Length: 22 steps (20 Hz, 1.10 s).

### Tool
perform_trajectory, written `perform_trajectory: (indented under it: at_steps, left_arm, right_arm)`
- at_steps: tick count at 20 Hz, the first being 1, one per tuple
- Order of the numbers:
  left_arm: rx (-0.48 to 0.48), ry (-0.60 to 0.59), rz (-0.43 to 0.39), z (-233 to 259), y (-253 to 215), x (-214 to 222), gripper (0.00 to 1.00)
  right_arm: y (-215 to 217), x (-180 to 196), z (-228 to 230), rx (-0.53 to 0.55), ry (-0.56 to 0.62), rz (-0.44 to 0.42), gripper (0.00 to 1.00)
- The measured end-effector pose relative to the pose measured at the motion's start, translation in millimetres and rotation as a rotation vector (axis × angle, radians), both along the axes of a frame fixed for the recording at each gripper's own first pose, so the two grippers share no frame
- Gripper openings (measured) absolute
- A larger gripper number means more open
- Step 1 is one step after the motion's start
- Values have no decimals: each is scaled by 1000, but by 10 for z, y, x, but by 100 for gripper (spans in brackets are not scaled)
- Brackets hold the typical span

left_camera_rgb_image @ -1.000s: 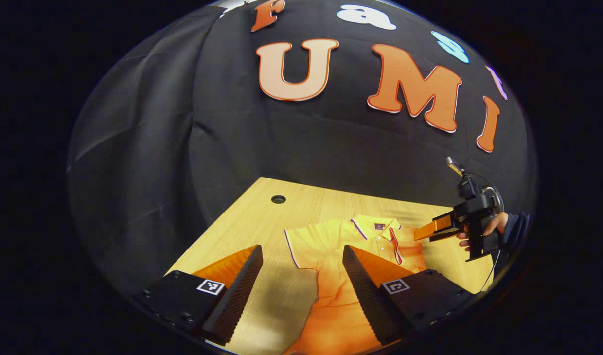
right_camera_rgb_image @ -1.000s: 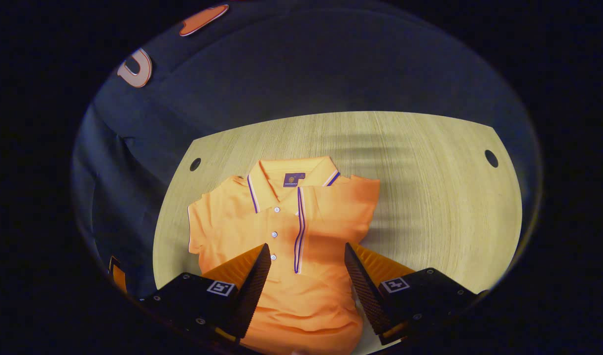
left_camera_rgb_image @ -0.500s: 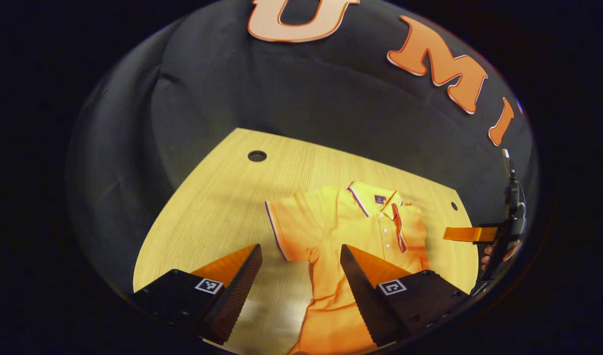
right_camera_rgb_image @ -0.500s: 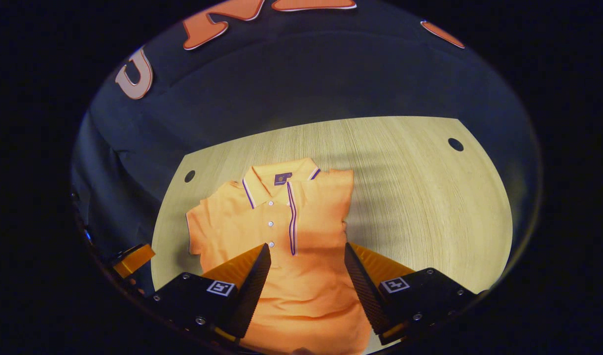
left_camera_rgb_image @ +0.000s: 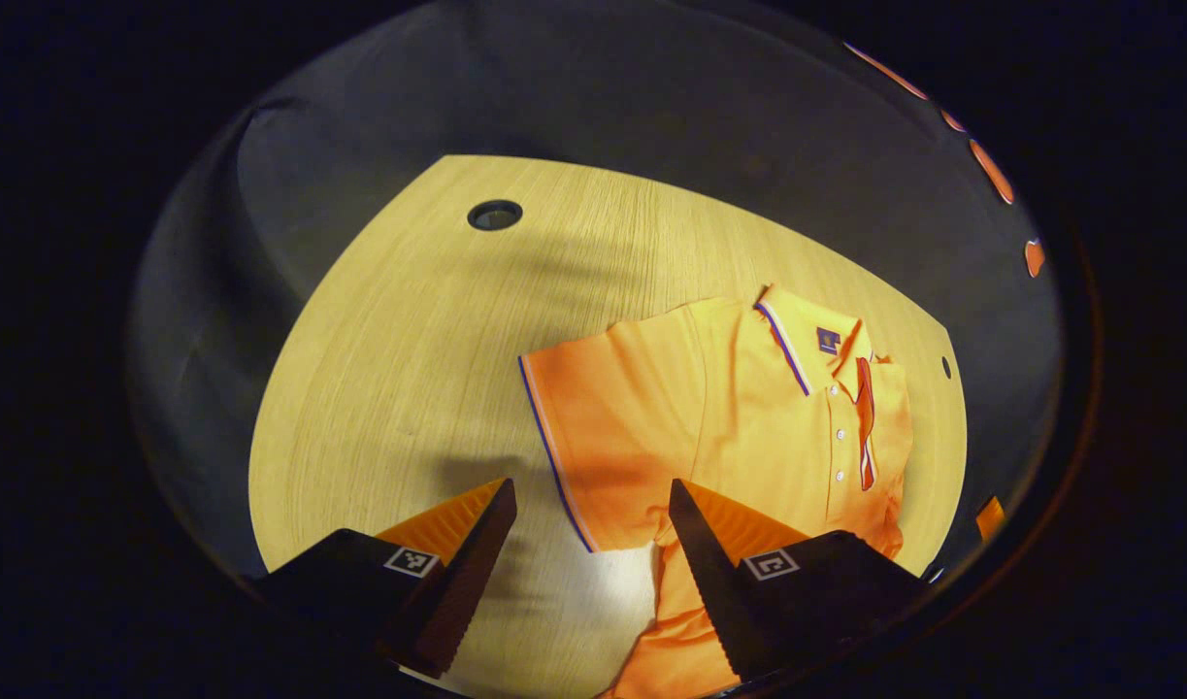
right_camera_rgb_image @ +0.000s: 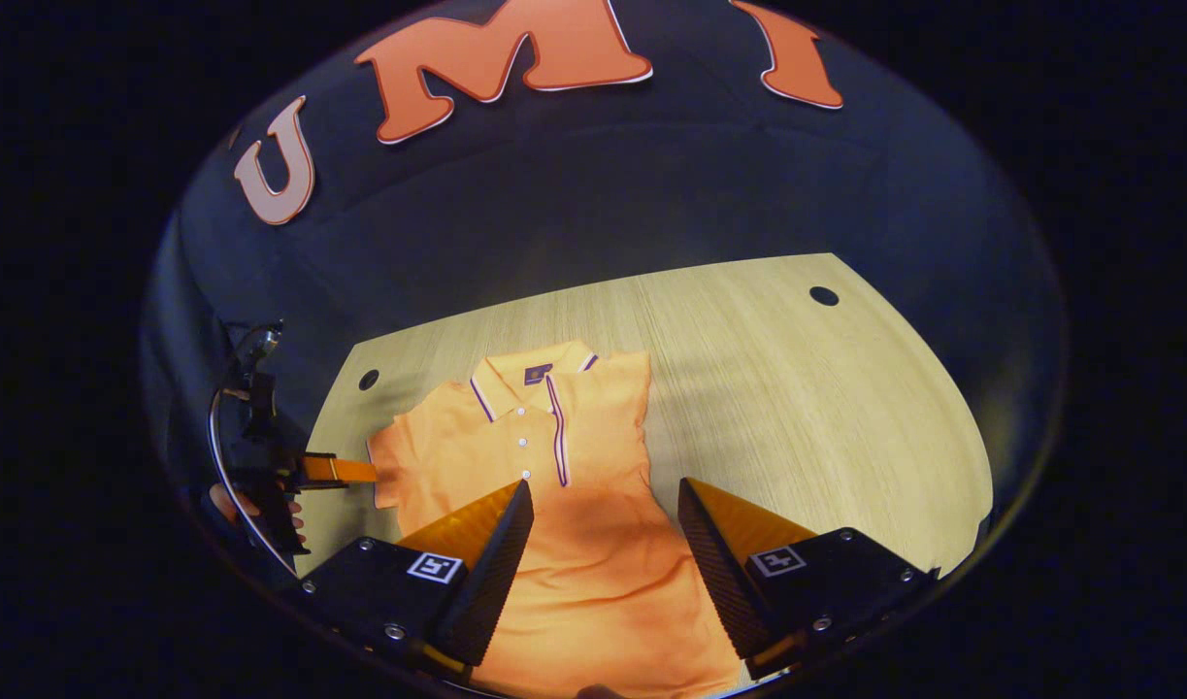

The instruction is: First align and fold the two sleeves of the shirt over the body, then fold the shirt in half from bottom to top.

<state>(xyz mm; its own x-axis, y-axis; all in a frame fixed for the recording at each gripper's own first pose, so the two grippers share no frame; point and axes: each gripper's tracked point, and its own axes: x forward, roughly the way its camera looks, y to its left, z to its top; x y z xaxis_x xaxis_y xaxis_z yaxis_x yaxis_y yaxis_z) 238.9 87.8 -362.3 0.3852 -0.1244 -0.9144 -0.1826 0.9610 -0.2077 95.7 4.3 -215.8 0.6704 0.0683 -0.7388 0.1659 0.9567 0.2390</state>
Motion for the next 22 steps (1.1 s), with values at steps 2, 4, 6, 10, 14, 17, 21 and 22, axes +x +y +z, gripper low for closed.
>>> perform_trajectory:
  at_steps: [2, 4, 6, 10, 14, 17, 21, 22]
  left_arm:
    - [-1, 46, 16, -114, -27, 73, 94]
    - [31, 76, 20, -196, 20, 129, 91]
    - [55, 100, 33, -277, 55, 189, 91]
    - [128, 143, 16, -303, 85, 210, 72]
    - [121, 116, -50, -276, -87, 280, 41]
    - [134, 61, -131, -257, -173, 322, 13]
    - [102, 7, -172, -150, -290, 371, 8]
    - [104, -23, -181, -76, -312, 426, 8]
  right_arm:
    - [-80, -88, 68, -13, -29, -16, 92]
    - [-178, -150, 136, -43, -66, -26, 92]
    - [-283, -244, 244, -67, -111, -38, 92]
    - [-438, -408, 382, -109, -165, -58, 92]
    - [-512, -583, 398, -118, -173, -78, 92]
    - [-610, -735, 403, -141, -170, -93, 92]
    - [-730, -934, 510, -177, -200, -128, 92]
    - [-754, -983, 529, -187, -206, -132, 92]
